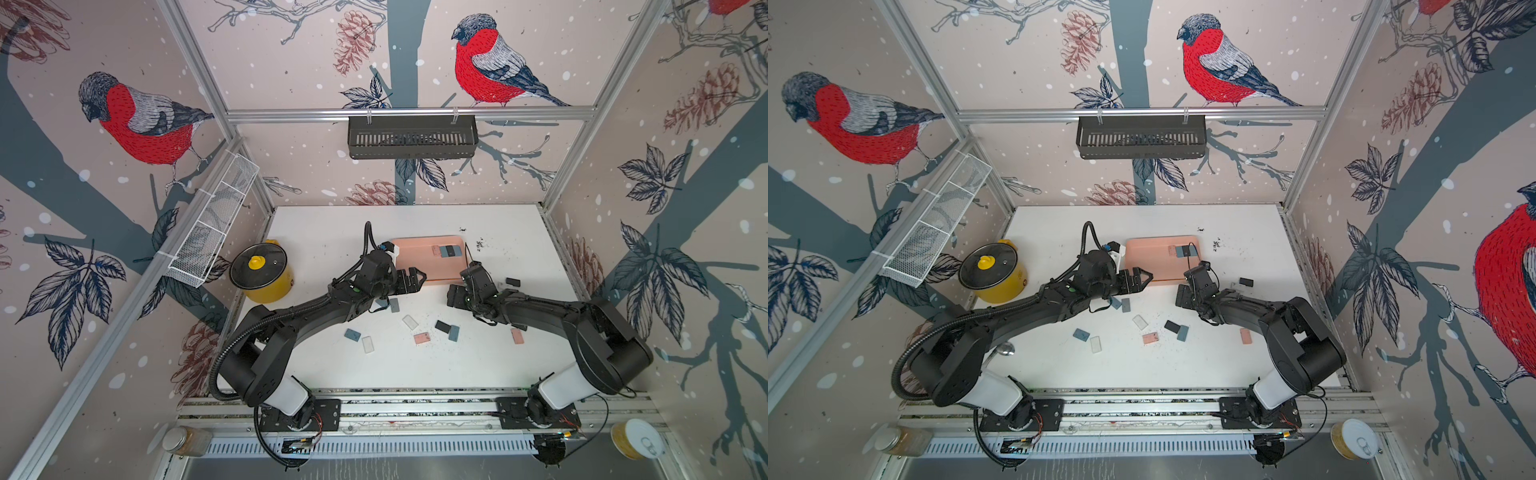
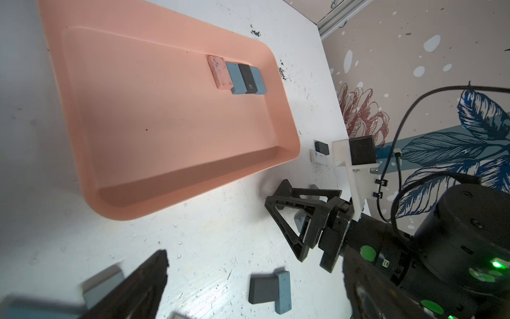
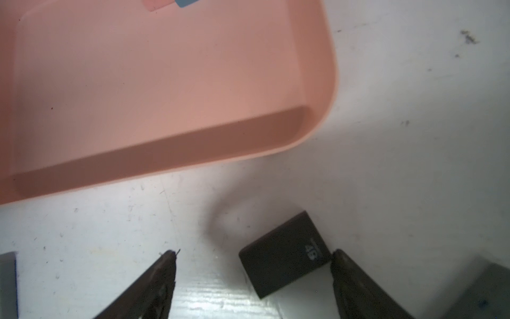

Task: Put the eraser in the storage box
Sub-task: Pick up the eraser from the center of the board.

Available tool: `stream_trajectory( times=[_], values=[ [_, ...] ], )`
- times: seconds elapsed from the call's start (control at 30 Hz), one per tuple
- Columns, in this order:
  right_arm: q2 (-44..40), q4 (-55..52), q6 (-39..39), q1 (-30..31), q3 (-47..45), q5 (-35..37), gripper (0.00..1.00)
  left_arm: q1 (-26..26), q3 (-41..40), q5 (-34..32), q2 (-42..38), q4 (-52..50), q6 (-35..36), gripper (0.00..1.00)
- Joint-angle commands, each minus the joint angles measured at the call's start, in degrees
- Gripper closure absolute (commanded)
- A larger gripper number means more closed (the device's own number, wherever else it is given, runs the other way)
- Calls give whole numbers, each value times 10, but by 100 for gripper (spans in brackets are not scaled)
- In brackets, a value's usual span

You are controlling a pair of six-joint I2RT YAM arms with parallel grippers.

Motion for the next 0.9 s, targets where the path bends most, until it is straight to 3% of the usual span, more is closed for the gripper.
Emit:
stream_trajectory(
  times=[0.0,0.17,0.43,0.63,0.87],
  values=[
    [12,-1,-2,0,7,5,14,0,-7,12,-1,45,-8,2],
    [35,-6,-8,7,18,18,22,0,-7,16,10,52,-17,2],
    [58,-27,-12,34,40,53,43,0,1,20,20,57,-25,2],
    [56,-35,-13,37,37,64,47,-1,-1,24,23,59,-31,2],
    [53,-38,-9,43,21,79,63,-2,-9,25,21,64,-33,2]
  ],
)
